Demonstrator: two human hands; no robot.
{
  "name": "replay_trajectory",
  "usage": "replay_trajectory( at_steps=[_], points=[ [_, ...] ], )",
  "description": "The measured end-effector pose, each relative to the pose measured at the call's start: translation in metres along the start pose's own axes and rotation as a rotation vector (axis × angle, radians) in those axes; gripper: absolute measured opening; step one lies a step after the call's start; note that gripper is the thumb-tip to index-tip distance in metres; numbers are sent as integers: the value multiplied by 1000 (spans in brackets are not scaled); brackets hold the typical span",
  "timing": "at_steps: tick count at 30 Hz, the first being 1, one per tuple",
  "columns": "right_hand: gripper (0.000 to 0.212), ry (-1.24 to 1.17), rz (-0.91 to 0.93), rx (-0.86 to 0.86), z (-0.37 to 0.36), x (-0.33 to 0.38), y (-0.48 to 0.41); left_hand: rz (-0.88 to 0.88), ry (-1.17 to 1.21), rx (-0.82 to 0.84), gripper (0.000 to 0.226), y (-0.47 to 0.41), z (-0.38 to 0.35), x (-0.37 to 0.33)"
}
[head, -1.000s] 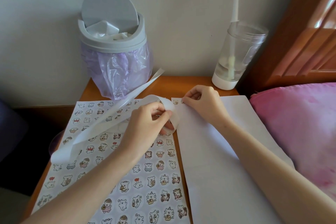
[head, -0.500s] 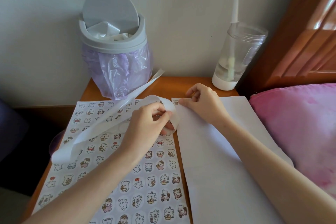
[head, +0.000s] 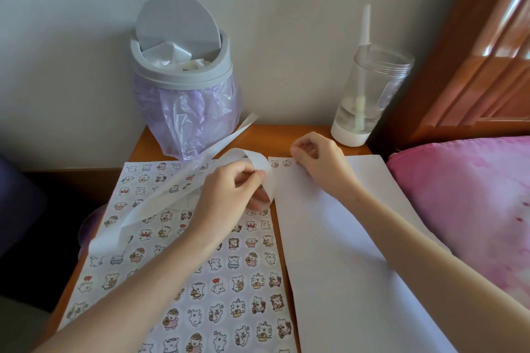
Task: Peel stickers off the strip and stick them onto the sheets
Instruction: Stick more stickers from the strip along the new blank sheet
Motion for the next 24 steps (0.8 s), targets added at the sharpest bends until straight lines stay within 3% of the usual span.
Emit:
replay_trajectory(
  at_steps=[6,11,18,24],
  points=[
    [10,-302,202,205,8,50,31,-61,103,-125,16,-9,23,-22],
    [15,-419,201,185,14,52,35,-38,129,-149,16,-12,28,-25],
    [10,-413,192,156,12,47,38,46,265,-51,16,-9,19,-22],
    [20,-416,195,188,10,49,39,35,261,-48,17,-9,18,-23]
  ],
)
Point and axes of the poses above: each hand's wrist, its own y-axis away from the middle knuckle, its own z-axis out of the back of the hand, x = y × z, the point moved 4 cm from there along -y, towards the middle knuckle, and after that the axes turned 6 degrees about -x, right-handed, at the moved point
